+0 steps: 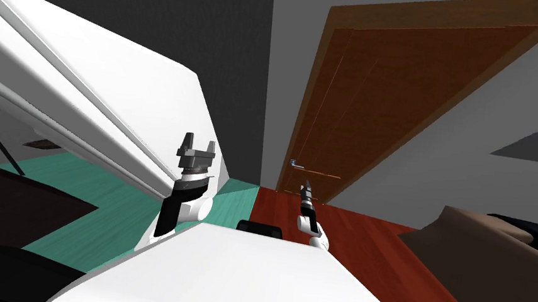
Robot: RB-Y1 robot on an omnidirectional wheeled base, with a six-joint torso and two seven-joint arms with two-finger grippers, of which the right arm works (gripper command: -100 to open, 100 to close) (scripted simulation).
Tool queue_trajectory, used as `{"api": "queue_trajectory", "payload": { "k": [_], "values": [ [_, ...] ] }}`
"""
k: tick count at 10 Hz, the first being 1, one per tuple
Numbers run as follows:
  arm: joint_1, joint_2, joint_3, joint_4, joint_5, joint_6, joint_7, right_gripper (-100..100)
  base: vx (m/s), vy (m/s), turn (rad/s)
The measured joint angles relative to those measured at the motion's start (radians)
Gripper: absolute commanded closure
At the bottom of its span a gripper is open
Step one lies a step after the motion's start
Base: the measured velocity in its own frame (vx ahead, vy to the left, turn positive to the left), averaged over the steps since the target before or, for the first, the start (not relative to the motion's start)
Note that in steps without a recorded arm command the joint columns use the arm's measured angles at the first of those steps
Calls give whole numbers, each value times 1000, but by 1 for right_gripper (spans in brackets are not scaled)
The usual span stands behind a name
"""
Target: Pull the door open
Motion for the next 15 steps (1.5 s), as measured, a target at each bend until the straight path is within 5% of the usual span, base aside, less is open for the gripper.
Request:
{"api": "queue_trajectory", "payload": {
  "k": [15],
  "values": [
    [-118,-15,-38,329,-50,-82,22,-100,65,-30,82]
  ]
}}
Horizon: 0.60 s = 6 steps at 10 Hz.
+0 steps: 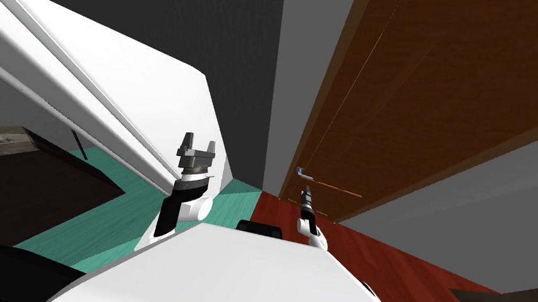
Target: Pull the door open
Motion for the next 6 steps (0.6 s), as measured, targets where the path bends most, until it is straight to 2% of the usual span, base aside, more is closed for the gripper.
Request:
{"api": "queue_trajectory", "payload": {
  "k": [4,5,6],
  "values": [
    [-32,-3,-9,89,-13,-25,6,-100,54,-31,63],
    [-34,-3,-10,92,-13,-27,6,-100,122,16,102],
    [-17,-12,-13,77,-15,-22,-1,-100,213,8,124]
  ]
}}
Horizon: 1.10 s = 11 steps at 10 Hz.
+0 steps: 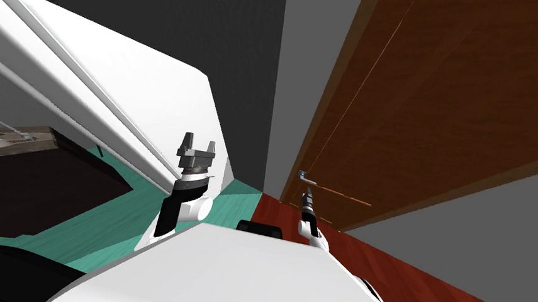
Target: Pull the door open
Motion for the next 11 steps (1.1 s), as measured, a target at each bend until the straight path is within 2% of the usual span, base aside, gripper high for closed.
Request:
{"api": "queue_trajectory", "payload": {
  "k": [1,3,5,6,7,9,10,11],
  "values": [
    [10,-12,-4,2,-3,-4,-12,-100,240,23,157],
    [-8,-52,-14,69,-11,-36,-47,-100,167,18,94],
    [9,-56,-17,50,-13,-35,-54,-100,96,3,66],
    [21,-72,-22,43,-18,-31,-65,-100,186,2,140],
    [47,-81,-27,17,-21,-24,-75,-100,114,-15,16],
    [41,-106,-30,60,-25,-48,-99,-100,114,-34,48],
    [41,-108,-31,61,-25,-51,-103,100,-14,4,-18],
    [41,-107,-30,60,-25,-49,-101,100,-30,9,-10]
  ]
}}
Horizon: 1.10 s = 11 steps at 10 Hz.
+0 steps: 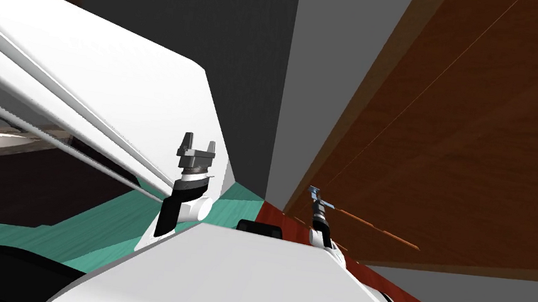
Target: Pull the door open
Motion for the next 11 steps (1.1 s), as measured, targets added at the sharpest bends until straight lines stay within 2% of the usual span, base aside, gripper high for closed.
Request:
{"api": "queue_trajectory", "payload": {
  "k": [5,8,11],
  "values": [
    [1,1,1,0,0,3,2,100,-27,-2,19],
    [-1,-14,19,2,11,-9,-22,100,-190,-35,101],
    [23,-29,49,-13,29,-14,-54,100,-230,-31,127]
  ]
}}
